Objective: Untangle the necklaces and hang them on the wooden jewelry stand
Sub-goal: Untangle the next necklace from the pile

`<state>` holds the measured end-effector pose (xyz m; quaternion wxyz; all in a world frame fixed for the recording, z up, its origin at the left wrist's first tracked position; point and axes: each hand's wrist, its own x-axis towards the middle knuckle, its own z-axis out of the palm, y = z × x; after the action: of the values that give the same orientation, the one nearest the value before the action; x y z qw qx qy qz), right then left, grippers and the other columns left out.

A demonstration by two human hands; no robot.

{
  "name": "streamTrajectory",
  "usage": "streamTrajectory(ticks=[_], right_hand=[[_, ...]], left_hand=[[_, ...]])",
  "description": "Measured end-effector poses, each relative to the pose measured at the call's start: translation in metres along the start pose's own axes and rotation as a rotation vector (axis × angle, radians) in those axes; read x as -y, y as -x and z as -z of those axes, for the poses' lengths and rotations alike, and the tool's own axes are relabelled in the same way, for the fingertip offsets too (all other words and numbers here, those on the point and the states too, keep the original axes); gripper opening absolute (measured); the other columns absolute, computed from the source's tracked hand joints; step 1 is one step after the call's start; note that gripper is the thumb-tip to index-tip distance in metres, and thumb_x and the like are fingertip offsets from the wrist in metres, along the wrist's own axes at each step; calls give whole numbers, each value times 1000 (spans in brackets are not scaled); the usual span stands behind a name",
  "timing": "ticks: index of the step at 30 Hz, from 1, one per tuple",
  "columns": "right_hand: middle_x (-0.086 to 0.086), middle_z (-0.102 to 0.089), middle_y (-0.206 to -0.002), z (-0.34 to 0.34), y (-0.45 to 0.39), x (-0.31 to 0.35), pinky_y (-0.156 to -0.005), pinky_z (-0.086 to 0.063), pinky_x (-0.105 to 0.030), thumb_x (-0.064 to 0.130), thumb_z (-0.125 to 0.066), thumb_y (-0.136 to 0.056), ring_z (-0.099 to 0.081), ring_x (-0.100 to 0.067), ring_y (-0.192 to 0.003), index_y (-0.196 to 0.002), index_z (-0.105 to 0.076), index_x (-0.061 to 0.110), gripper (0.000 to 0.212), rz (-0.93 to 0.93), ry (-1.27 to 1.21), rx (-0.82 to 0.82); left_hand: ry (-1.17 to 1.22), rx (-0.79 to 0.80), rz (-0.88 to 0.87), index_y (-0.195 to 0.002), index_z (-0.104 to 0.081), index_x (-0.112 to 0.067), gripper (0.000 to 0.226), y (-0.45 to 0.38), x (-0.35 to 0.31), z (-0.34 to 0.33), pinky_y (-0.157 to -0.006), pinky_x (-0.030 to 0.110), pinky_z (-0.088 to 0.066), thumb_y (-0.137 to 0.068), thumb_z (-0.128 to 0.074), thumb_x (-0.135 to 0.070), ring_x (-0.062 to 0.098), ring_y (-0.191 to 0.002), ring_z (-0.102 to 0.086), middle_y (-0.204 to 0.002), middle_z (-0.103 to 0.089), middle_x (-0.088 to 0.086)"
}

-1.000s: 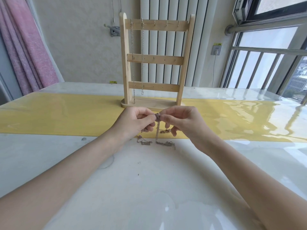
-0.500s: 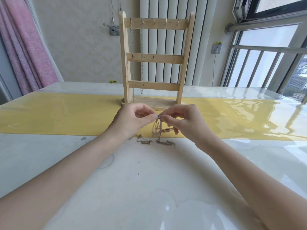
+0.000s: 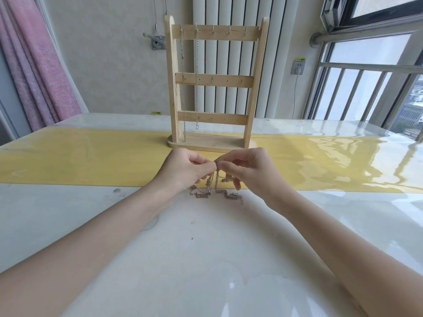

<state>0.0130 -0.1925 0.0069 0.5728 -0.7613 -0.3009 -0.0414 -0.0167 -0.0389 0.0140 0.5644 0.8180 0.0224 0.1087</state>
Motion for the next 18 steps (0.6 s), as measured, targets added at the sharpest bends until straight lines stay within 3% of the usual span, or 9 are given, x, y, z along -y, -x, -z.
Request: streamTrajectory(ticks=[5, 10, 14, 18], right_hand=[[8, -63, -60, -1, 1, -1, -47, -42, -19, 3, -55, -93, -51, -10, -57, -89, -67, -1, 14, -215, -376, 84], [4, -62, -64, 1, -1, 0, -47, -41, -17, 0, -56, -91, -50, -7, -57, -94, -67, -7, 13, -243, -441, 96], [2, -61, -65, 4, -2, 1, -48, -41, -17, -1, -56, -90, -50, -7, -56, -85, -66, -2, 12, -254, -513, 125], [-2, -57, -67, 8, -3, 2, -55, -45, -17, 2, -57, -87, -51, -9, -59, -80, -66, 3, 11, -276, -570, 191]], left_hand=[[-12, 22, -113, -66, -62, -14, 15, 1, -2, 1, -53, 16, -38, -79, -67, -9, -2, -45, -44, -60, -56, -3], [13, 31, -235, -66, -60, -15, 20, -1, -2, 4, -52, 8, -39, -81, -66, -3, -3, -51, -49, -63, -59, -3], [-8, -28, -372, -63, -60, -21, 25, -2, 1, 1, -57, 12, -43, -77, -68, -1, -1, -55, -51, -55, -59, -16], [-85, -23, -487, -65, -57, -25, 9, 1, 0, 1, -61, 19, -45, -69, -63, -18, 0, -59, -52, -60, -58, -19]])
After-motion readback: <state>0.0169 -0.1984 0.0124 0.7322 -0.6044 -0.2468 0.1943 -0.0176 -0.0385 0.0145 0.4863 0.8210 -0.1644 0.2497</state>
